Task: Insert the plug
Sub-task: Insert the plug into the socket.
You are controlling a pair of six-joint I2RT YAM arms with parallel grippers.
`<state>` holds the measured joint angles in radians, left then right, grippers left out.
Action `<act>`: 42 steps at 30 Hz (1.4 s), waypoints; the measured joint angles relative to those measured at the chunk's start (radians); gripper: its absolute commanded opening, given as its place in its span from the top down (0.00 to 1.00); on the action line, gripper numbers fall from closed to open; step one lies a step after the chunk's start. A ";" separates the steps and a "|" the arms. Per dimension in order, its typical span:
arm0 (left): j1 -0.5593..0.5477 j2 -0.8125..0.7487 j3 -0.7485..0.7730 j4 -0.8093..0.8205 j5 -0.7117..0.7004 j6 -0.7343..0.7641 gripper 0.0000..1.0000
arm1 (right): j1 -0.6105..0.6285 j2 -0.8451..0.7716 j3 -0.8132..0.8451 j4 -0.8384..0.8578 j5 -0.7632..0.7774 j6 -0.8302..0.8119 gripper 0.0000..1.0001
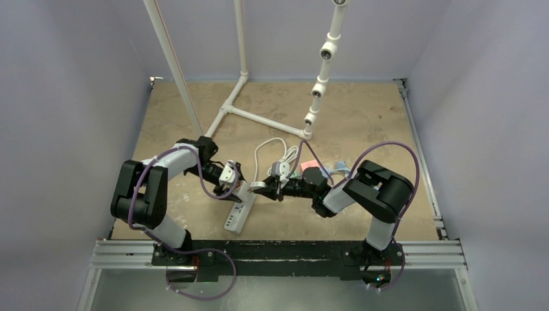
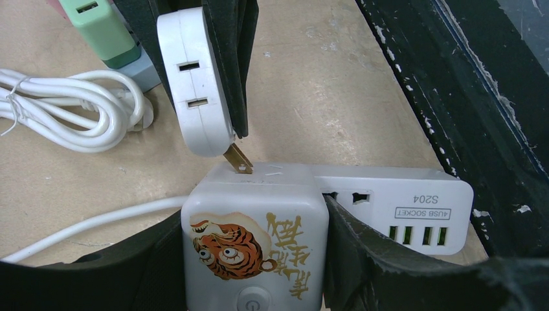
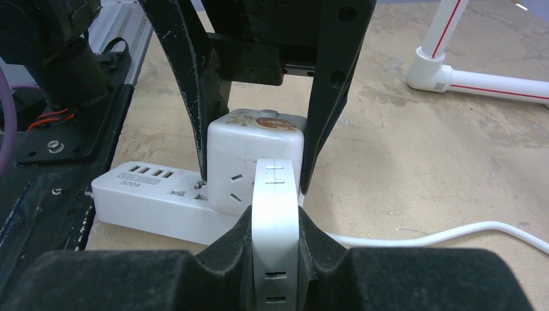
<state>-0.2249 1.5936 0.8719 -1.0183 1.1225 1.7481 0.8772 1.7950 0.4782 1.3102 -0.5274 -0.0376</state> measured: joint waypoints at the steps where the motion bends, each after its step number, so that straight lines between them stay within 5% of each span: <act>1: 0.000 0.000 0.000 0.000 0.000 0.000 1.00 | 0.000 0.000 0.000 0.000 0.002 0.000 1.00; 42: -0.006 0.000 0.000 0.102 -0.023 -0.264 1.00 | 0.074 0.085 -0.040 0.173 0.170 -0.015 1.00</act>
<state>-0.2314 1.5932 0.8715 -0.9165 1.1000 1.4845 0.9512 1.8801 0.4385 1.4834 -0.3576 -0.0525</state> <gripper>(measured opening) 0.584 0.223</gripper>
